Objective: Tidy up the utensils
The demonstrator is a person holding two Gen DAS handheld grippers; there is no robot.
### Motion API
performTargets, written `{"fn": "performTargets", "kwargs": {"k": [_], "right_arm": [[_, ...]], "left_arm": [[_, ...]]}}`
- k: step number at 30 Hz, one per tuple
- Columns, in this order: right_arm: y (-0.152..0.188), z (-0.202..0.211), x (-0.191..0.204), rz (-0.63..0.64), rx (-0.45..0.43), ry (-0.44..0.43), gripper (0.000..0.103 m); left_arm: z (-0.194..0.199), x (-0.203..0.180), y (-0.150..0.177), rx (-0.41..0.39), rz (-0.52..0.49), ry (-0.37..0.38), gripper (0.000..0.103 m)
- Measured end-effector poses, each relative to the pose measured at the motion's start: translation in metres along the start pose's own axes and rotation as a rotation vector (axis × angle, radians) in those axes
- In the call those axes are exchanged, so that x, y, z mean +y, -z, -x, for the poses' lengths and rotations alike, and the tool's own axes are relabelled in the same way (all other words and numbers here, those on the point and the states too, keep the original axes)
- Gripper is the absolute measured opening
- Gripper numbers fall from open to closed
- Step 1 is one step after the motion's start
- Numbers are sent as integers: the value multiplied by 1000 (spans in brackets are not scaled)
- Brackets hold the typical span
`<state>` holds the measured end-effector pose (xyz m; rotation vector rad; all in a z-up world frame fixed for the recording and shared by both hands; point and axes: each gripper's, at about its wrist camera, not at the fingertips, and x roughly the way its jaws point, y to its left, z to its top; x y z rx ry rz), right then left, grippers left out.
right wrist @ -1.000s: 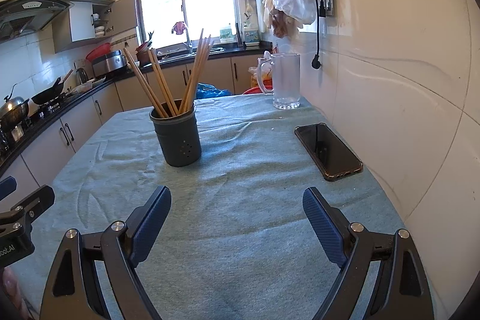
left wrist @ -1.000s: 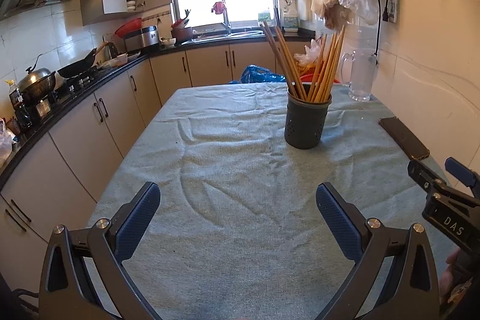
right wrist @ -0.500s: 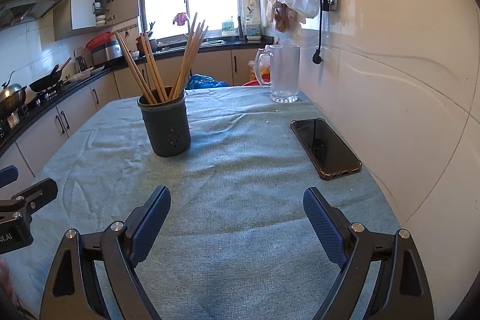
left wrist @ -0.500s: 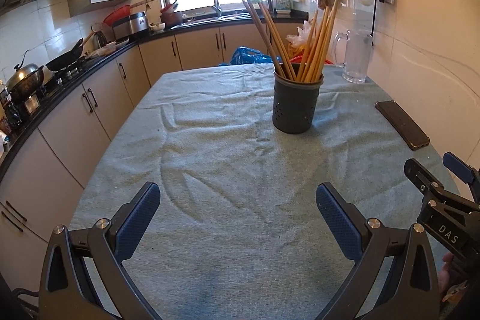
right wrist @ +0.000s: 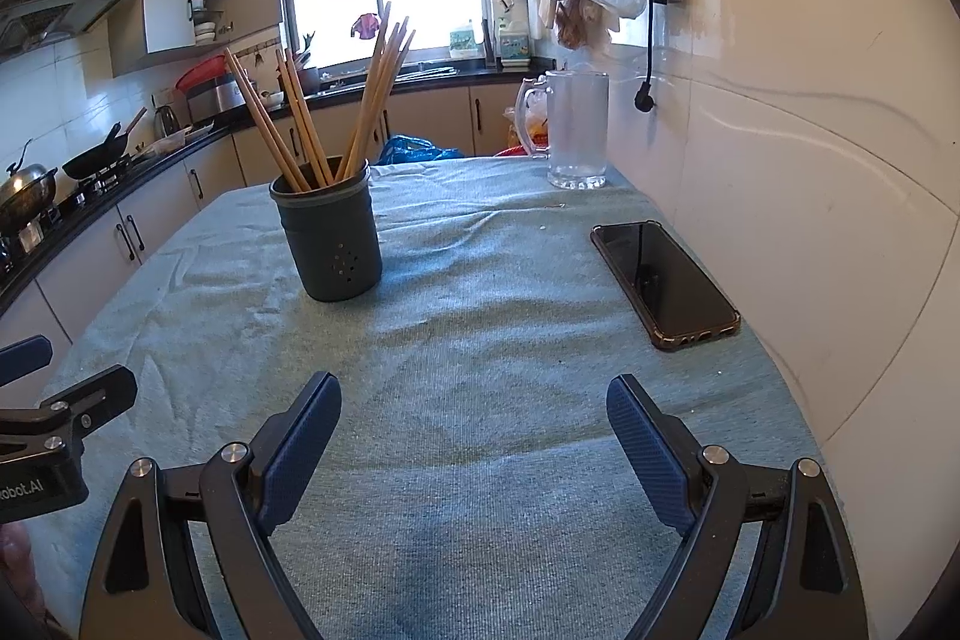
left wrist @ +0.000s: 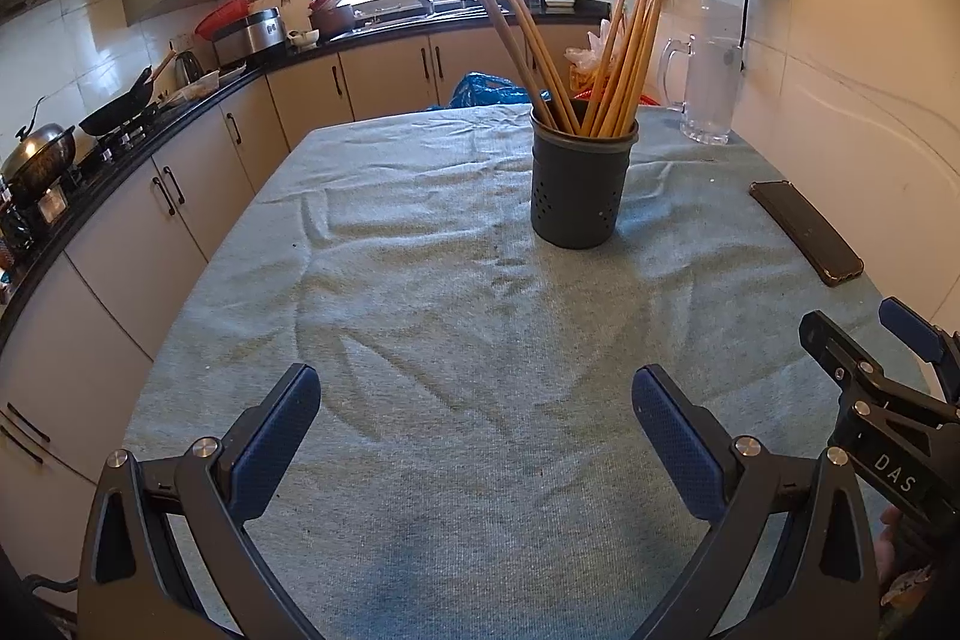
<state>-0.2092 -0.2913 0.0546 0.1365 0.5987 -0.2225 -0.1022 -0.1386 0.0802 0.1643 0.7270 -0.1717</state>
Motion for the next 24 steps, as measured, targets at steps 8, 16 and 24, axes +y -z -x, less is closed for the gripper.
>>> {"fn": "performTargets", "kwargs": {"k": [8, 16, 24], "right_arm": [[1, -14, -3, -5, 63, 8, 93], [1, -24, -3, 14, 102, 30, 93], [0, -34, -7, 55, 140, 75, 93]], "left_arm": [[-18, 5, -1, 41, 9, 11, 103], [-29, 11, -2, 53, 13, 17, 103], [-44, 30, -7, 72, 53, 16, 103]]}}
